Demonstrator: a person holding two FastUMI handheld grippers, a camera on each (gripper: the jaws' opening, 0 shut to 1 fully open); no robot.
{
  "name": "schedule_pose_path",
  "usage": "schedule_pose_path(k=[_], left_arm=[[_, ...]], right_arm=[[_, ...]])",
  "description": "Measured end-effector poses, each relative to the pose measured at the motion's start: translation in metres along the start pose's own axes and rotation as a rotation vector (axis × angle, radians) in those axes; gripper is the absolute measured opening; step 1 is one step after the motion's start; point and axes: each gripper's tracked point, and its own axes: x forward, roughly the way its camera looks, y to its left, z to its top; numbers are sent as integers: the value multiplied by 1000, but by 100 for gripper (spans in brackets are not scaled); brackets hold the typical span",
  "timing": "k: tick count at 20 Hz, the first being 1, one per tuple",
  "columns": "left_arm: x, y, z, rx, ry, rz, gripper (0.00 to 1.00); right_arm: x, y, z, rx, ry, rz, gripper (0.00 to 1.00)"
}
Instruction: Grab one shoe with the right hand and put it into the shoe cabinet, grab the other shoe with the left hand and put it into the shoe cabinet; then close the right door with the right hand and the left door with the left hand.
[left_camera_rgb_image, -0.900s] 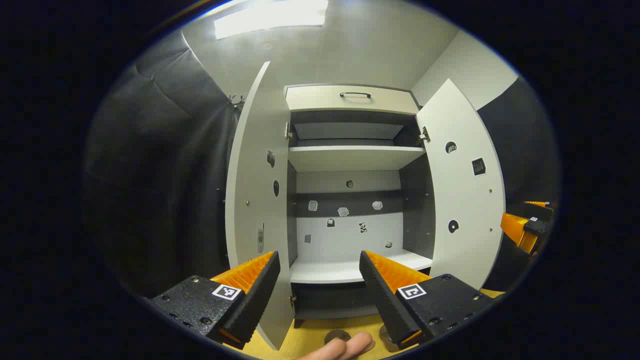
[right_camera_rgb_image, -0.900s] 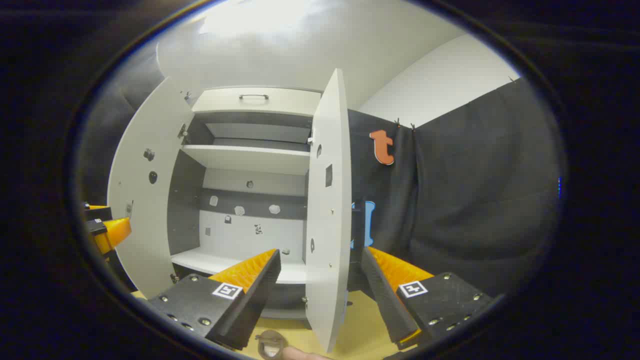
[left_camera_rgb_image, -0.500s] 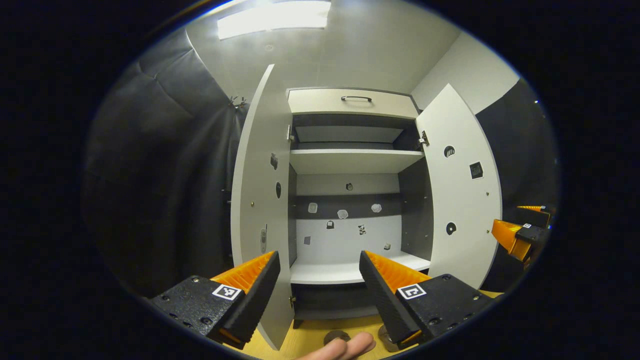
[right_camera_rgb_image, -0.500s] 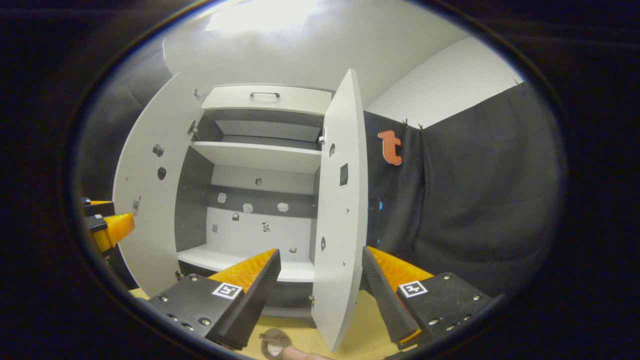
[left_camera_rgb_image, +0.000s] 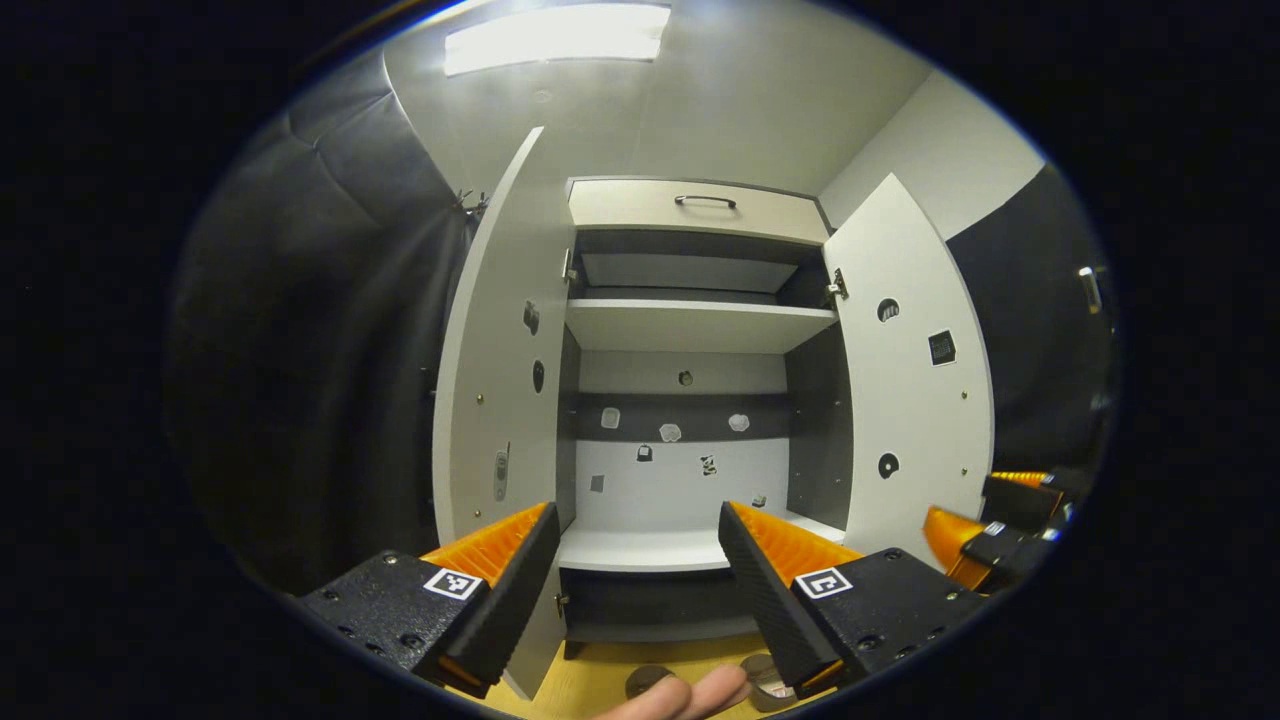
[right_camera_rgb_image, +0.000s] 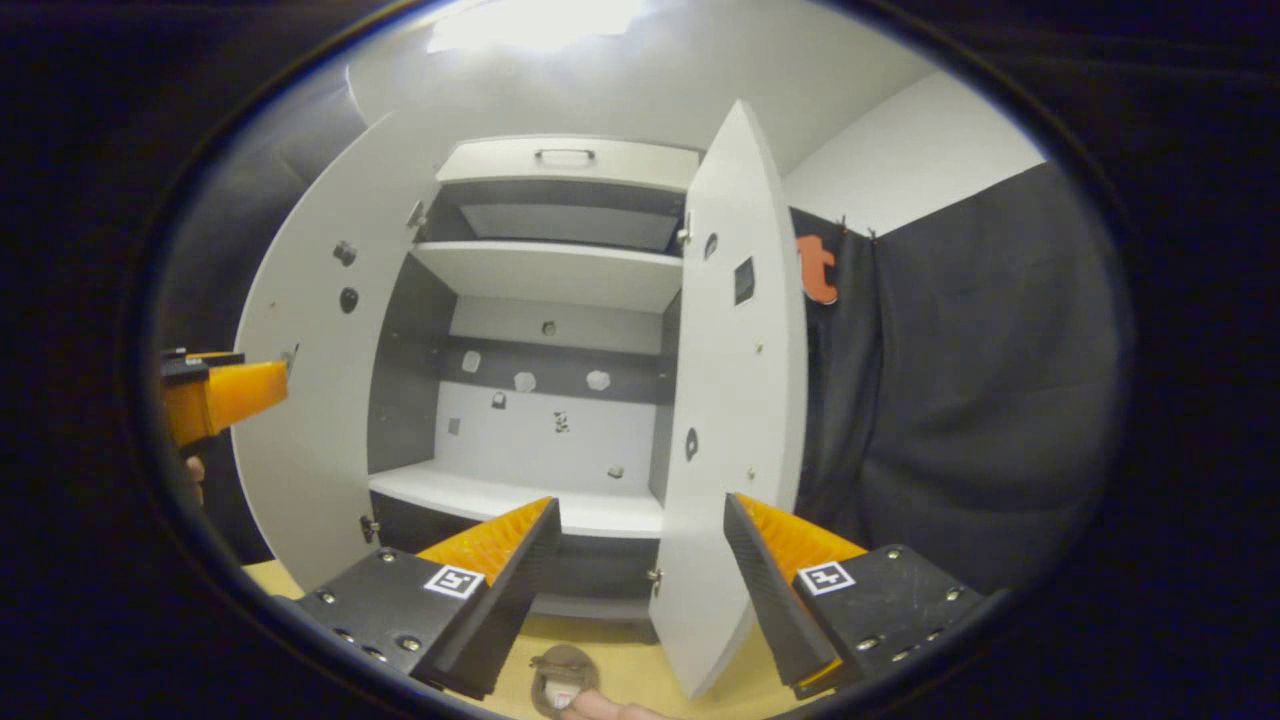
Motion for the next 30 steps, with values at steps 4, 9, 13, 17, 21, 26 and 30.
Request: schedule_pose_path(k=[4, 9, 13, 17, 21, 26, 30], left_arm=[[11, -12, -22, 1, 14, -22, 98], [31, -15, -57, 2, 45, -33, 98], [47, -13, -77, 12, 45, -22, 98], [63, -14, -94, 17, 52, -48, 98], [74, -7, -97, 29, 49, -47, 97], [81, -22, -101, 19, 40, -133, 97], [101, -21, -114, 19, 62, -130, 96]], right_arm=[[16, 21, -66, -35, 81, 39, 99], [24, 48, -167, -86, 212, 84, 98], [17, 73, -268, -49, 415, 141, 99], [10, 92, -318, -23, 530, 203, 99], [-2, 108, -349, 14, 616, 214, 90], [0, 121, -374, 39, 692, 221, 80], [10, 132, -393, 64, 741, 207, 70]])
